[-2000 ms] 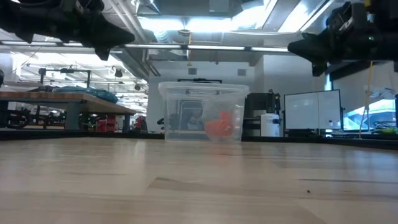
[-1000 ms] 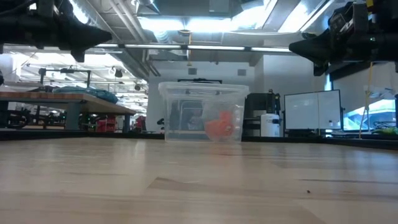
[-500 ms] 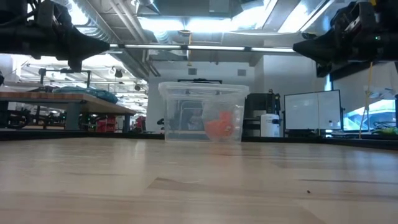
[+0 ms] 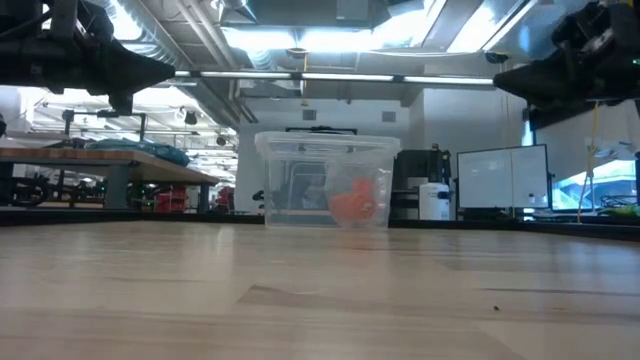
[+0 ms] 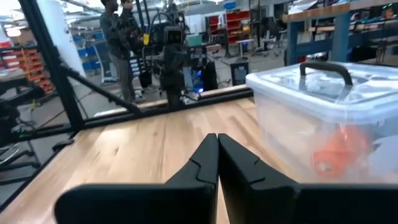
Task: Roll bandage
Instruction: Return to Home Position
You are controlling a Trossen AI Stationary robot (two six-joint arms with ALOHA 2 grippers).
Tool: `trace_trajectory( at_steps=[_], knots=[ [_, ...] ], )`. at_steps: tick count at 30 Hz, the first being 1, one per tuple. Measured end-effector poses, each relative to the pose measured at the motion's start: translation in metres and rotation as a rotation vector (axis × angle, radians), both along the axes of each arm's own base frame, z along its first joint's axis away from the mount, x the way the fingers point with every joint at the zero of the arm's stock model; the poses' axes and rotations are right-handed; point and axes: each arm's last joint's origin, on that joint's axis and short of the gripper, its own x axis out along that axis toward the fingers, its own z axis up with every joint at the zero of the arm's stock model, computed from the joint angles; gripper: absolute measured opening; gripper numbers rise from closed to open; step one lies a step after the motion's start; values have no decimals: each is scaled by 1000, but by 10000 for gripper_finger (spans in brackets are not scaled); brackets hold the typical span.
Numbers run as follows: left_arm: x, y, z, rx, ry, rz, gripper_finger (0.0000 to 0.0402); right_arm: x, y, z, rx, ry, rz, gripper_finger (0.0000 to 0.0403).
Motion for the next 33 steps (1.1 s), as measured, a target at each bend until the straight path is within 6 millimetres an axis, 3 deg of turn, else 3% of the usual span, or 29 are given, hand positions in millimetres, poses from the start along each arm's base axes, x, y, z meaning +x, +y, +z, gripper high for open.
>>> trace_trajectory(
  at_steps=[10, 33],
  knots=[
    [0, 0, 1, 29, -3, 3, 4, -13, 2, -17, 3, 0, 44, 5],
    [3, 1, -15, 7, 53, 16, 4, -11, 1, -20, -2, 32, 17, 8]
  ],
)
